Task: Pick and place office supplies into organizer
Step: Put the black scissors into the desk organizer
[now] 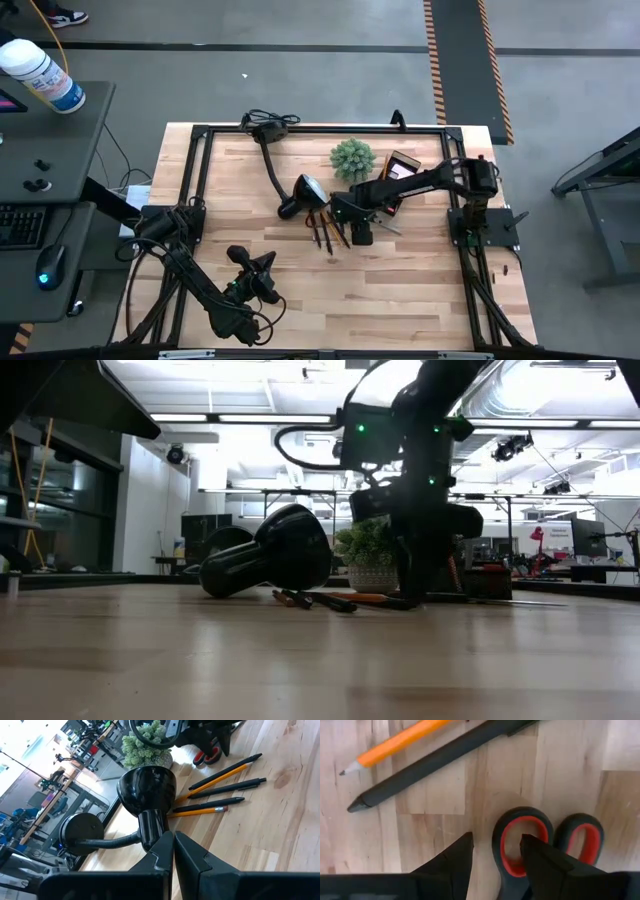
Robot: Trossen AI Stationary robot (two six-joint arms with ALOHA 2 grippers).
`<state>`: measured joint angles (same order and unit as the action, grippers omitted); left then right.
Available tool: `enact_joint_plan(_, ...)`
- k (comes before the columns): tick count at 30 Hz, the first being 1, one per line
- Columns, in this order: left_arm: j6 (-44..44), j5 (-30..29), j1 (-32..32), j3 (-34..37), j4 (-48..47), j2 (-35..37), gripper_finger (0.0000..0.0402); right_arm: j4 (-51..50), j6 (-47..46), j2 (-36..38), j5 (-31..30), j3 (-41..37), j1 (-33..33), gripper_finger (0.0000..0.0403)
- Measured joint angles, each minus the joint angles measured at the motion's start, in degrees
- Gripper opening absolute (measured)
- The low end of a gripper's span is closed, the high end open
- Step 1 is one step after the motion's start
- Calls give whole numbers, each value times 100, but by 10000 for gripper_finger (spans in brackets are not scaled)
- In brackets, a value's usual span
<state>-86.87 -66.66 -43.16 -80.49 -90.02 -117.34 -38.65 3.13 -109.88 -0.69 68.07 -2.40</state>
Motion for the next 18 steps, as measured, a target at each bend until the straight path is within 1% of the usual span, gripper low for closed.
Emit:
enact_joint_plan(4, -1, -1, 0, 0, 0, 0, 5, -2, -1, -111, 231, 13, -70, 146)
enact_joint_plan(7, -2, -1, 0, 0, 1, 0, 5, -24, 1, -153, 415, 13, -142, 126)
enact_joint_plan(10, -4, 1, 0, 0, 0, 0, 5, -46, 1, -160, 509, 9, -183, 88)
enact_joint_plan(13, -7, -1, 0, 0, 2, 0, 5, -52, -13, -164, 505, 2, -173, 30)
enact_joint_plan(14, -7, -1, 0, 0, 2, 0, 5, -53, -41, -166, 487, 0, -172, 19)
enact_joint_plan(15, -9, -1, 0, 0, 0, 0, 5, -60, -95, -168, 467, 0, -175, 15)
enact_joint_plan(18, -27, -1, 0, 0, 0, 0, 5, -104, -327, -172, 284, 0, -112, 25)
